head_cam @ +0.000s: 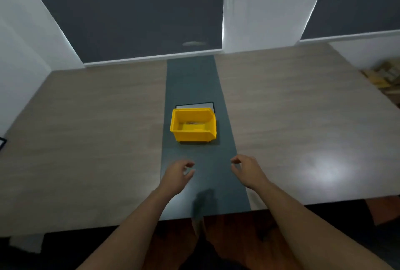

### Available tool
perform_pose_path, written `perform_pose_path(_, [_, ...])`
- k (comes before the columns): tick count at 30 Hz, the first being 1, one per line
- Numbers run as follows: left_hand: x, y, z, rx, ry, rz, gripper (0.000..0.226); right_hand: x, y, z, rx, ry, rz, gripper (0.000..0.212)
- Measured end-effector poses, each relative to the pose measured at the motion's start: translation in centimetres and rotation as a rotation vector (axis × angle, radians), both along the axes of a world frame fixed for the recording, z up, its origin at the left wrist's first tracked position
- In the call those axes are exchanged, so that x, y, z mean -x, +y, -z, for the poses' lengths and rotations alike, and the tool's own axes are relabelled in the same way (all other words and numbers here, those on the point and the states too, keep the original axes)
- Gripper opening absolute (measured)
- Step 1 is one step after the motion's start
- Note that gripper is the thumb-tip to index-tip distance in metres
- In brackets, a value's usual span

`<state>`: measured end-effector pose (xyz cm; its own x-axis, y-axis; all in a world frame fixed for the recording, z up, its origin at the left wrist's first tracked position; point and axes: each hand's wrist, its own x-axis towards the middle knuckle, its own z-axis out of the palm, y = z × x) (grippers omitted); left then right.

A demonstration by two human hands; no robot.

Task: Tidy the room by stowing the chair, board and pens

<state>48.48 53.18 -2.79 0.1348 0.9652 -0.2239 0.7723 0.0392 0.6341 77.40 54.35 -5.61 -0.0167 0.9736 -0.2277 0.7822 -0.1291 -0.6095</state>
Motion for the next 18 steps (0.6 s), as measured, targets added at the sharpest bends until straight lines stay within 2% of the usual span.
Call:
perform_pose_path(7, [-0.6, -8.4, 1.6, 0.054, 0.010, 0.027, 0.030, -1.8, -8.8, 2.3, 0.077, 0.015, 0.036, 0.027])
perform_pose_path(13, [-1.3, -10.9, 1.1, 0.052, 0.048, 0.141, 0.032, -2.8, -14.7, 2.6, 0.106, 0.058, 0.125, 0.023])
perform_pose_path(18, [-2.1, -11.9, 0.8, 0.039, 0.042, 0.242, 0.033, -3.1, -19.7, 2.6, 0.127, 0.081, 0.279, 0.010])
